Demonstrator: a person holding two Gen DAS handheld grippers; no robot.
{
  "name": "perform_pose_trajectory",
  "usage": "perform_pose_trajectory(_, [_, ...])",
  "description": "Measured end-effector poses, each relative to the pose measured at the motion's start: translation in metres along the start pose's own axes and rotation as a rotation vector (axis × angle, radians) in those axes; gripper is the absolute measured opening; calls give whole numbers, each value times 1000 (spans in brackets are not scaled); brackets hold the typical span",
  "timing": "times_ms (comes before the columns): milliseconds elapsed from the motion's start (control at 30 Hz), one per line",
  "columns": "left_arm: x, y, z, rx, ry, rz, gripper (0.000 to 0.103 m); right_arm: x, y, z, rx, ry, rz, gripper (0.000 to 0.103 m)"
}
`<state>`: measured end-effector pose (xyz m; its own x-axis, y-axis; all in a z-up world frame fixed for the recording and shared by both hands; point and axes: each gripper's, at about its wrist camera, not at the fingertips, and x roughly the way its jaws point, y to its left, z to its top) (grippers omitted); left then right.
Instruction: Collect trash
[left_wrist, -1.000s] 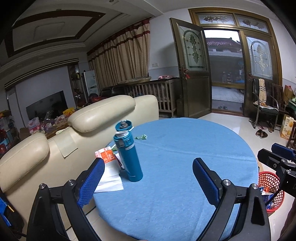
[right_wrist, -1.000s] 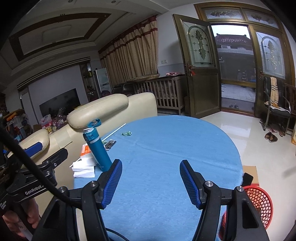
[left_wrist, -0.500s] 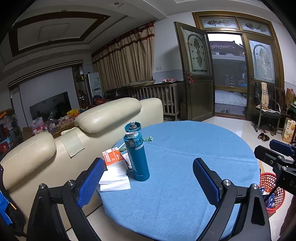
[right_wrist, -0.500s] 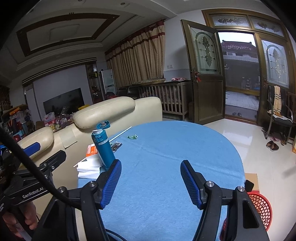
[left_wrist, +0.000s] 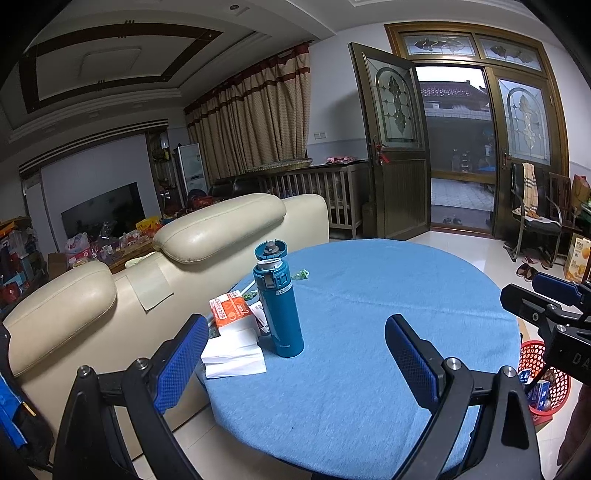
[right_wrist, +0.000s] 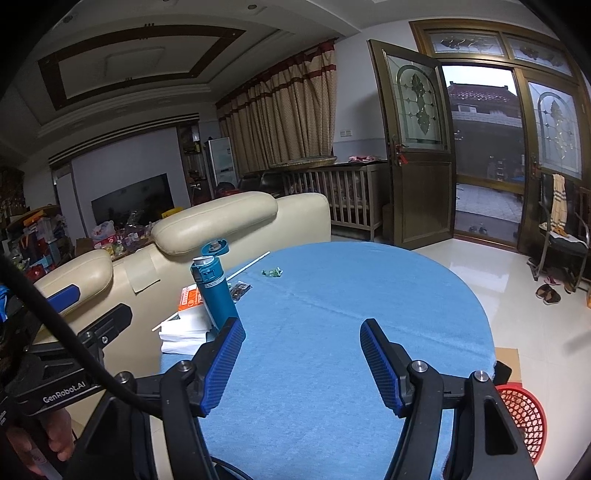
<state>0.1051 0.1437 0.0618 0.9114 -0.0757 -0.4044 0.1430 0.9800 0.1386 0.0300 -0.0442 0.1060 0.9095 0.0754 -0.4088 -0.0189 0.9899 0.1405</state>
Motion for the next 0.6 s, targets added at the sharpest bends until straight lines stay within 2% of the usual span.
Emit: perform_pose_trajectory(600, [-2,4,-2,4,-2,0,96,2,3,0,-5,-3,11,70])
